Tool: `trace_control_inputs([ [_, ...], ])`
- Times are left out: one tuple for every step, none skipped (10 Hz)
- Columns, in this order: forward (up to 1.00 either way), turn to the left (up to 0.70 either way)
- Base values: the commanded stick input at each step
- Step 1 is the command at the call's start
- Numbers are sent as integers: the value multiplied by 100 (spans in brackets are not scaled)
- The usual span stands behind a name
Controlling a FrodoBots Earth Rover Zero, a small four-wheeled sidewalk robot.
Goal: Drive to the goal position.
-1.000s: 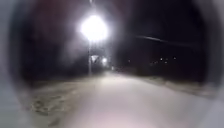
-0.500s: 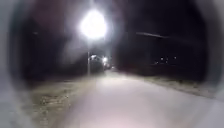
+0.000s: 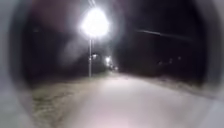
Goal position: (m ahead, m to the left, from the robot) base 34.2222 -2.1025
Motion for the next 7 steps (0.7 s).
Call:
trace_control_inputs([
  [100,0],
  [100,0],
  [100,0],
  [100,0],
  [100,0],
  [100,0],
  [100,0],
])
